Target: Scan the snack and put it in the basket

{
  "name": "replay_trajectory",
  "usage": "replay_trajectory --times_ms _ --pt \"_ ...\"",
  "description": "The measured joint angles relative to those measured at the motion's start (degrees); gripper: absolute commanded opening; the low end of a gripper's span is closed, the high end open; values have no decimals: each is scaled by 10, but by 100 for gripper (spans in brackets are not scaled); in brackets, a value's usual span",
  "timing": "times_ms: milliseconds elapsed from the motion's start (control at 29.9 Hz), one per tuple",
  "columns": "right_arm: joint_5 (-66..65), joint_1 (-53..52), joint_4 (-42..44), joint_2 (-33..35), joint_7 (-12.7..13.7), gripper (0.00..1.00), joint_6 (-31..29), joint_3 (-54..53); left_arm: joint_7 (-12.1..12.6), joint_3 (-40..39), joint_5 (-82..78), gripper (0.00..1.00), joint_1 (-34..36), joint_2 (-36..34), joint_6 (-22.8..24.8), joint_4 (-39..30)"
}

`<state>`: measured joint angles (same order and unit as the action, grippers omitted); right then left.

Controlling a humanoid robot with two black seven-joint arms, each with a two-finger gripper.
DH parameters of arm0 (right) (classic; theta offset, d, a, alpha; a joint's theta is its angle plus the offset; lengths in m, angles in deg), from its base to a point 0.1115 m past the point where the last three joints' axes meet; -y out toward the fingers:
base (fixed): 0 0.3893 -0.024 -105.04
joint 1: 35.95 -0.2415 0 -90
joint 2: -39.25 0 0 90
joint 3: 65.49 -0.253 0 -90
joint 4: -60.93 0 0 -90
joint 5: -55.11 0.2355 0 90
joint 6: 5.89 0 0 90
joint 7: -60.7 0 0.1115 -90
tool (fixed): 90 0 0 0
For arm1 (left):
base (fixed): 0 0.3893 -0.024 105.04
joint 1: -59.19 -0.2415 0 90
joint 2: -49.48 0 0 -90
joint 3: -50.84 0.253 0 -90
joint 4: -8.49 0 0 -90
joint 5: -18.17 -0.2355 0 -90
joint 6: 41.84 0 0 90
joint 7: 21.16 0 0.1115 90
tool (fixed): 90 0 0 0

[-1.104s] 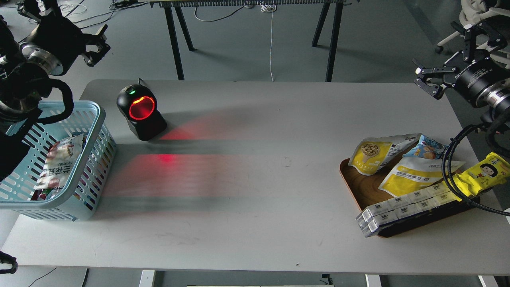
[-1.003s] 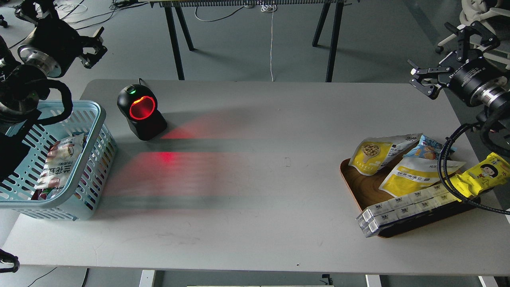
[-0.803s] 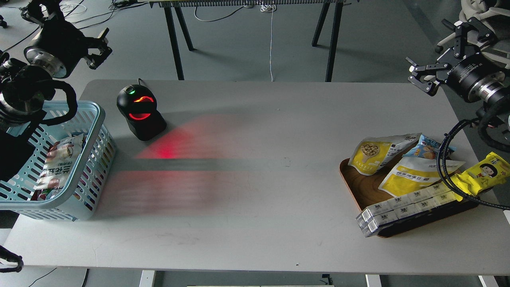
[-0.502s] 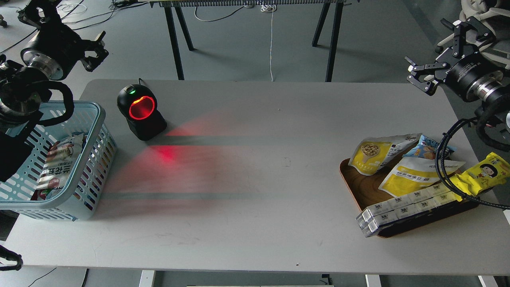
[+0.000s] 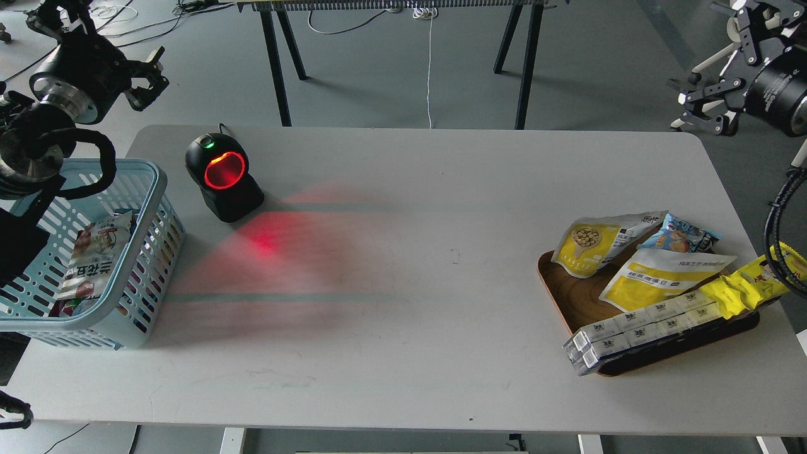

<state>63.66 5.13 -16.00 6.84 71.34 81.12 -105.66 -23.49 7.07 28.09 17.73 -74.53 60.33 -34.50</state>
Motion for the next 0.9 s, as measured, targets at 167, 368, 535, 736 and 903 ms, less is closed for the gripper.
replay_trajectory --times_ms 167,368,535,736,903 --pt "46 -87 -34 84 29 98 22 51 0 0 0 100 -1 1 2 -1" --pt "98 -142 -32 119 12 97 46 78 2 0 -1 100 0 0 1 -1" --pt "102 -144 -27 125 -52 98 65 63 2 0 -1 100 2 -7 -1 -4" --pt "102 -166 -36 120 -59 98 113 65 3 0 -1 100 2 -19 -2 -7" --pt "93 -210 -37 117 -58 98 117 96 5 0 -1 100 -1 -27 -2 -10"
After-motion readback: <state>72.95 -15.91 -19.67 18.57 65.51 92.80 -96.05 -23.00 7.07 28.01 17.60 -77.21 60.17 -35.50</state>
